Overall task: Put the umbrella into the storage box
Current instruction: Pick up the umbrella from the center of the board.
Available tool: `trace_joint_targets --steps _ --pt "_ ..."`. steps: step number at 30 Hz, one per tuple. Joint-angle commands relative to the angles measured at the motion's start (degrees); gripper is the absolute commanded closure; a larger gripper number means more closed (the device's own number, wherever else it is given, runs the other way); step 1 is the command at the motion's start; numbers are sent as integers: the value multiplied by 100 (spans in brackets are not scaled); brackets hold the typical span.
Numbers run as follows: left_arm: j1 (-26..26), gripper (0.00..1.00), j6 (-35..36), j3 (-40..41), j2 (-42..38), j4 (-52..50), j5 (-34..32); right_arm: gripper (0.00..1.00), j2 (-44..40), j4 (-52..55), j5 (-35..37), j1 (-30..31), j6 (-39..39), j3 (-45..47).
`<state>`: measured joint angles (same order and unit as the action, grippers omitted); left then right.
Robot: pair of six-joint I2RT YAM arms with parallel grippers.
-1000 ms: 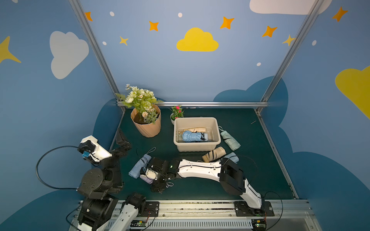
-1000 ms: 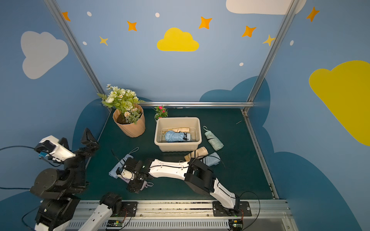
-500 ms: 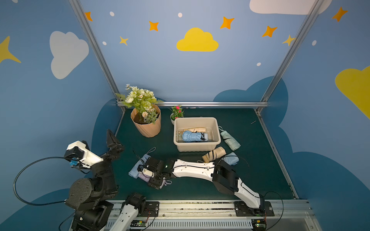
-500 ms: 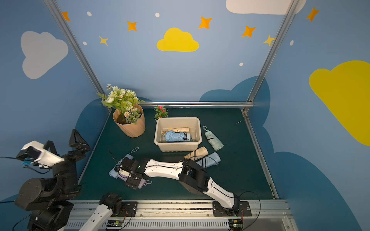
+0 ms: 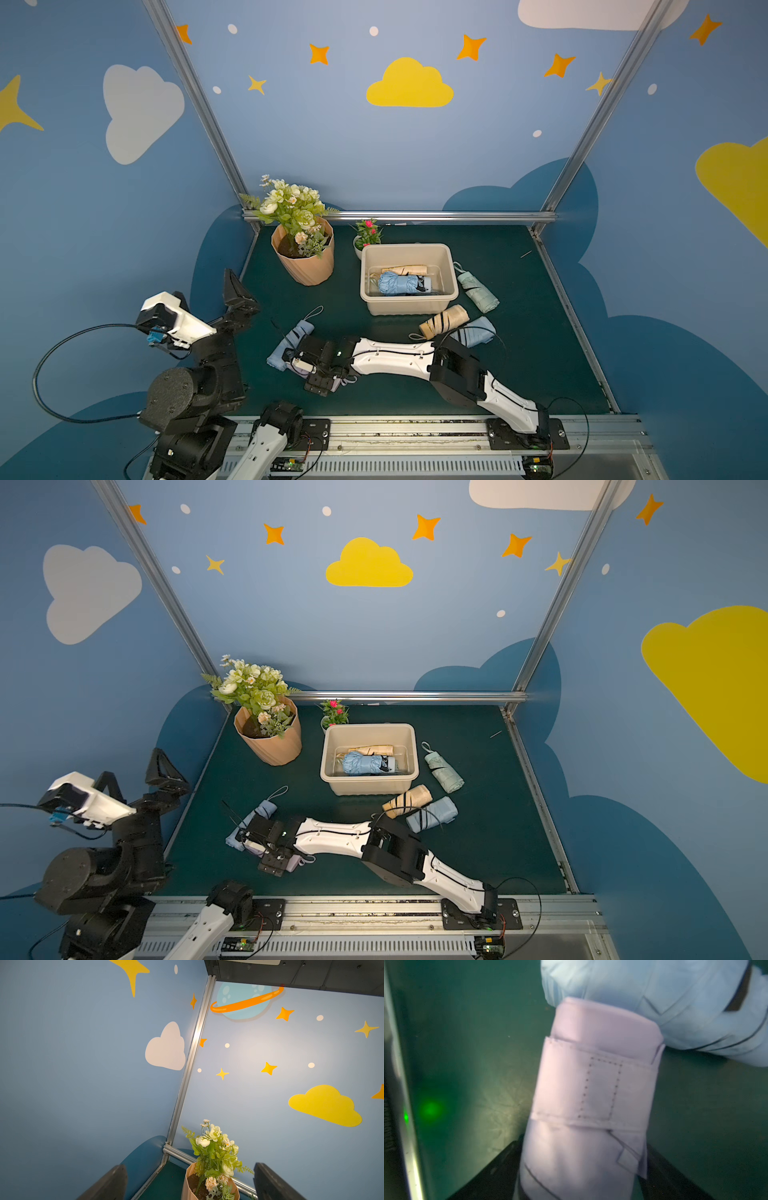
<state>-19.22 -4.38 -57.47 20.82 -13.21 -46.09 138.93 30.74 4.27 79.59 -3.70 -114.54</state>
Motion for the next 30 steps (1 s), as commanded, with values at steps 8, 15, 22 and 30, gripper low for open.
trace_joint_targets --steps 8,15,22,30 --pt "23 0 -199 170 120 264 65 42 -27 -7 124 28 -207 23" --pt "24 0 -538 314 -33 36 28 56 -337 27 241 43 -212 151" --pt "19 0 -660 325 -91 -117 4 67 -727 107 153 74 -336 303" --pt "17 0 -746 351 -43 -144 12 74 -1555 -174 -41 93 -645 988"
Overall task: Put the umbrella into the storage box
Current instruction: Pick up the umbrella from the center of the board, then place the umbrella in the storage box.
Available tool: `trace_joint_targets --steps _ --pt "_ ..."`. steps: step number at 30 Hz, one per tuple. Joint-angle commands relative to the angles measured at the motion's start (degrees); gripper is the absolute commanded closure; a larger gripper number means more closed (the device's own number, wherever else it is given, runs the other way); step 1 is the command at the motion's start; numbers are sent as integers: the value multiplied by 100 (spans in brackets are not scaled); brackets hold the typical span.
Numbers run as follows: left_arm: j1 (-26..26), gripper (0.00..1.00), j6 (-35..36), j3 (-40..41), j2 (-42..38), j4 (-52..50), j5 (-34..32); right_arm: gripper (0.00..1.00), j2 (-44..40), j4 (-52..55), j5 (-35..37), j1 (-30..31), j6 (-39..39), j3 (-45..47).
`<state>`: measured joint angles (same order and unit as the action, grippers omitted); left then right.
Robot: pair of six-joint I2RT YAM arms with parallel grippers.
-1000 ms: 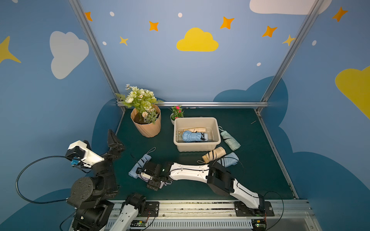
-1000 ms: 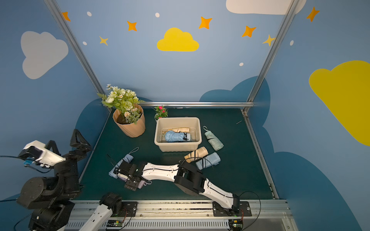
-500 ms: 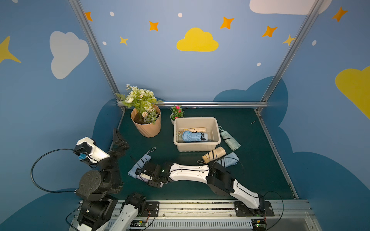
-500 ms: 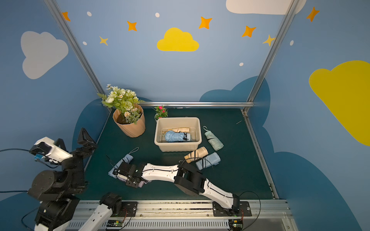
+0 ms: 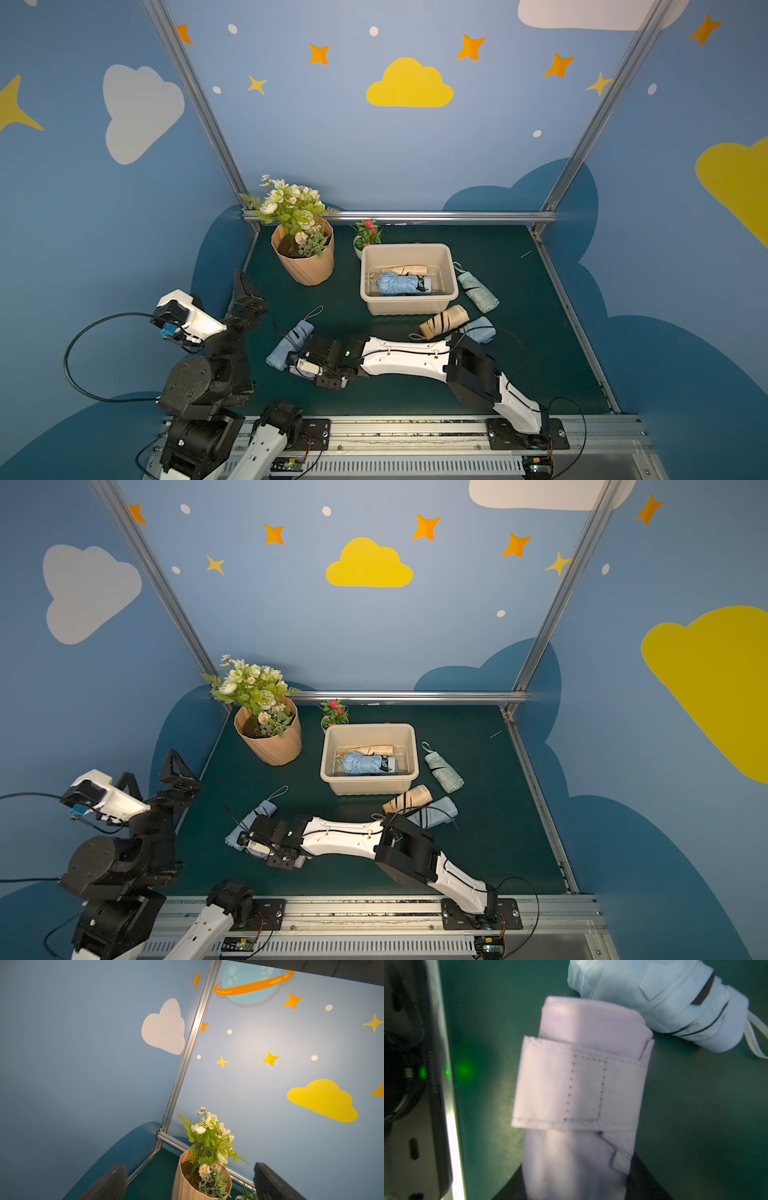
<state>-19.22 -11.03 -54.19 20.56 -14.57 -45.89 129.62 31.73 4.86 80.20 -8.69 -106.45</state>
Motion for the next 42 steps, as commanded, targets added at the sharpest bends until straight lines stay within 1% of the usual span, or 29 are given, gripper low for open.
trace_joint_targets --steps 1,6,12,19,24,26,29,32,36,39,42 --pt "24 0 -84 27 -1 5 1 74 -762 -401 -157 30 -158 339" --pt "24 0 -86 6 112 77 67 74 -1512 -909 -310 -54 -64 1148" --pt "23 0 -68 -3 276 191 146 74 -2531 -1352 -347 -363 78 2057" --pt "24 0 -236 44 543 324 317 74 -3398 -1412 -425 -951 70 2586" --pt "19 0 -359 126 760 327 638 75 -3887 -1779 -567 -1455 349 3029" --pt "24 0 -327 168 866 261 787 75 -4055 -1927 -673 -1708 437 3218" --pt "27 0 -355 163 1056 -107 950 75 -4275 -1986 -826 -2103 421 3344" --pt "33 0 -547 194 1184 -447 1111 74 -4479 -1948 -1060 -2524 273 3360" --pt "54 0 -896 417 1244 -594 1187 74 -4573 -1640 -1574 -3147 -80 3193" --pt "77 0 -1152 586 1267 -673 1216 74 -4437 -1106 -1965 -3587 -553 2936" --pt "97 0 -1317 696 1250 -728 1248 74 -4247 -565 -2247 -3969 -1192 2676"
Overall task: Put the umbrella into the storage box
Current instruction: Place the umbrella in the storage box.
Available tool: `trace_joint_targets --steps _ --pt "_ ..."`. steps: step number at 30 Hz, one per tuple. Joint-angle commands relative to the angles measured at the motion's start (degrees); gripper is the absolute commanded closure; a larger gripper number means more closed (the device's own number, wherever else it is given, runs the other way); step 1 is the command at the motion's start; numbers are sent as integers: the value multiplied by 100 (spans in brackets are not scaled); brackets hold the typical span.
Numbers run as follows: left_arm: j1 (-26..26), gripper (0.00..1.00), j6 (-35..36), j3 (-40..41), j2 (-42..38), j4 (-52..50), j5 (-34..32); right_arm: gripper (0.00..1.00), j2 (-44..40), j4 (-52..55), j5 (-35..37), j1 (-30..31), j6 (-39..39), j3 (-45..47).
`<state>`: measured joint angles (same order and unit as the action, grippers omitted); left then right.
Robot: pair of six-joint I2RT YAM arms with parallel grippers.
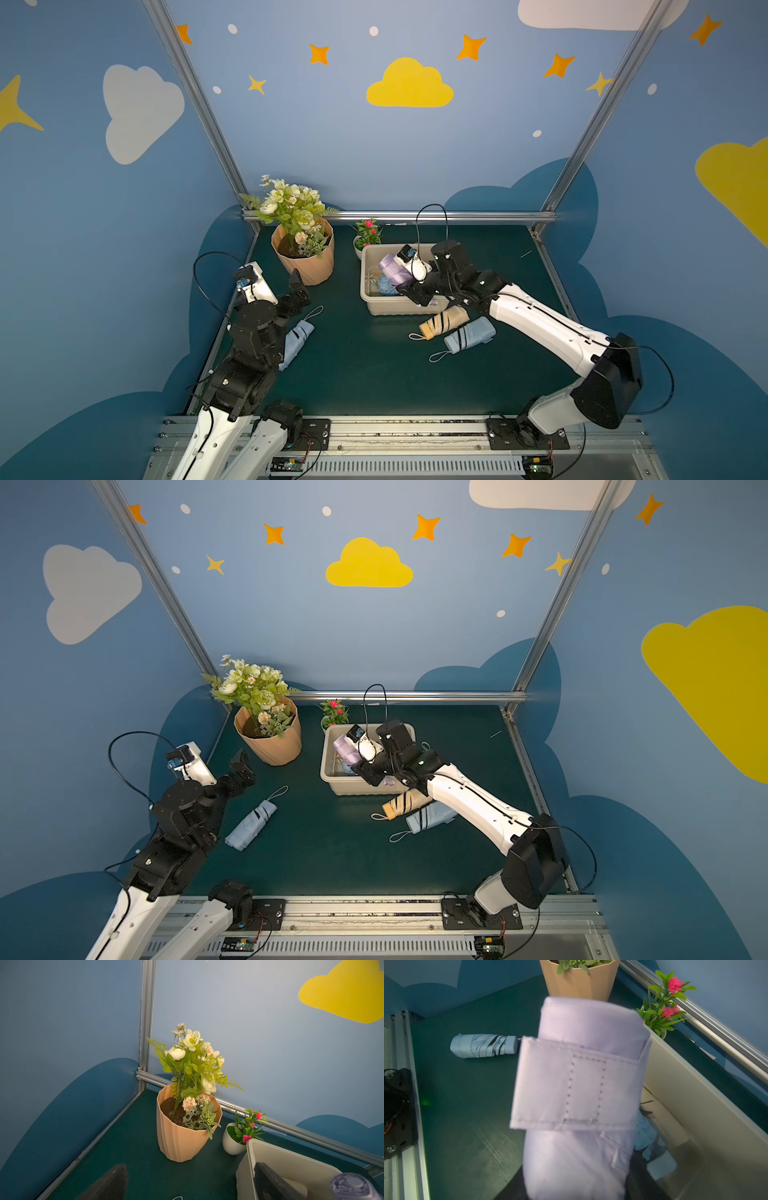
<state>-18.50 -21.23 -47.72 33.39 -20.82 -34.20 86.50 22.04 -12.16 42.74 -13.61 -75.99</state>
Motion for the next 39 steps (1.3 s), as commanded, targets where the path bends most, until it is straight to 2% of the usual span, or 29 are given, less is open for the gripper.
trace_joint_targets --steps 1,9,13,21,24,27,33,35,39 --pt "34 0 -306 87 -43 -101 77 74 151 579 -591 -326 -936 -476" --pt "122 0 -372 231 40 -34 47 73 1267 1431 -324 -556 -2475 -1445" --pt "199 0 -352 280 139 5 20 73 1911 1327 221 -556 -2820 -1887" --pt "573 0 -671 377 478 -109 417 73 3164 1117 1332 -499 -3457 -2898" --pt "725 0 -829 389 624 -179 530 60 3483 944 1602 -478 -3634 -3155" --pt "900 0 -977 386 755 -287 654 40 3678 838 1758 -447 -3667 -3286" --pt "1271 0 -864 231 989 -611 852 12 3510 364 1900 -407 -3606 -3048" --pt "1417 0 -695 130 1061 -693 950 7 3418 364 1941 -407 -3592 -3014" --pt "1723 0 -122 -130 1189 -780 1223 5 3045 365 1866 -394 -3313 -2864"
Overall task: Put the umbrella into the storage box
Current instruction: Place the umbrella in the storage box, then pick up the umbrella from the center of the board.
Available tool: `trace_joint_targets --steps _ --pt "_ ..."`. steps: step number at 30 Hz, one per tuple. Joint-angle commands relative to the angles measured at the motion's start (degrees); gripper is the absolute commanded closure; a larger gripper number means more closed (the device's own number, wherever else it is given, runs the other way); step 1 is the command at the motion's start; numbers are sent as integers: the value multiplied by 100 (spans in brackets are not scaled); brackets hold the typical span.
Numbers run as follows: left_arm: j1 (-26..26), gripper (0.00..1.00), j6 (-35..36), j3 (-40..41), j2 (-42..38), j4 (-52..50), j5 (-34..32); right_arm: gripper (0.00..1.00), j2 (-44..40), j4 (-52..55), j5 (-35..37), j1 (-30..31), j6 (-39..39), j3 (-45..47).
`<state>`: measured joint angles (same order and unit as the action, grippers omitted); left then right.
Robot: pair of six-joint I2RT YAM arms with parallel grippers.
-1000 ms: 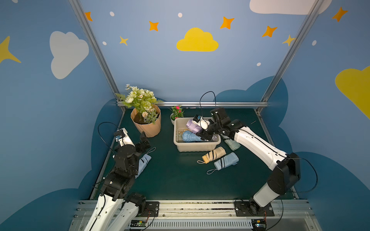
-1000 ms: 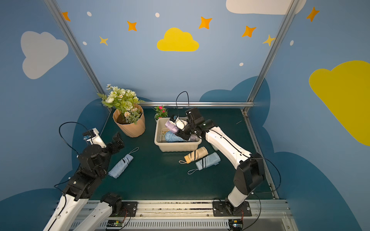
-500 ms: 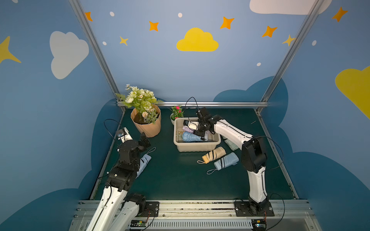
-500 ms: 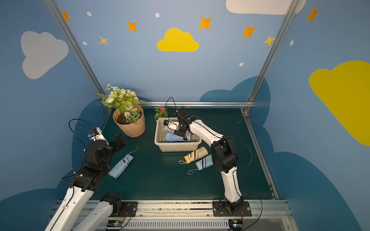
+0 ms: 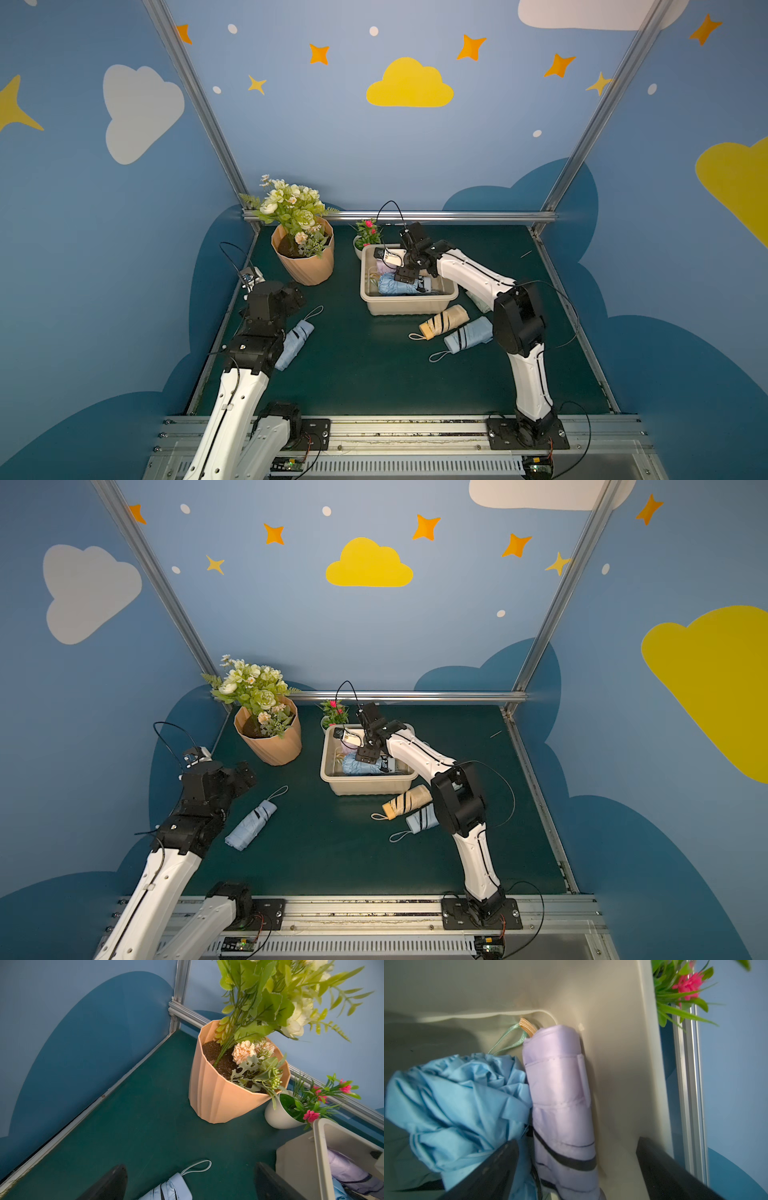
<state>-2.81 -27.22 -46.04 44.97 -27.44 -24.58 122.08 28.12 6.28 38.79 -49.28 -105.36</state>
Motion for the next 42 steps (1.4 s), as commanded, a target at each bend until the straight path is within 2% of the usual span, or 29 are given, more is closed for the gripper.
trace_joint_targets --steps 1,5,11,15,18,21,28,37,42 --pt "214 0 649 -372 68 -134 322 5 -639 -245 -43 -2 378 134" --pt "409 0 1800 -737 258 -240 794 5 -1371 -355 -490 32 1122 603" --pt "487 0 3800 -1223 648 -804 1569 7 -2569 -870 -1133 152 2236 1794" --pt "491 0 4923 -1322 832 -1510 1844 9 -3302 -1333 -1554 234 3115 2677" --pt "460 0 5533 -1164 808 -1929 1756 9 -3810 -1757 -1892 286 3897 3342" --pt "431 0 5788 -944 704 -2339 1755 10 -4104 -1720 -1913 379 4197 3645" --pt "448 0 5861 -288 558 -2720 1508 10 -4468 -1358 -1886 495 4287 3825" --pt "553 0 6140 631 466 -2404 1825 10 -4681 -1173 -1741 617 4308 3809" --pt "609 0 6156 878 559 -1953 1664 10 -4753 -1210 -1653 714 4417 3838"
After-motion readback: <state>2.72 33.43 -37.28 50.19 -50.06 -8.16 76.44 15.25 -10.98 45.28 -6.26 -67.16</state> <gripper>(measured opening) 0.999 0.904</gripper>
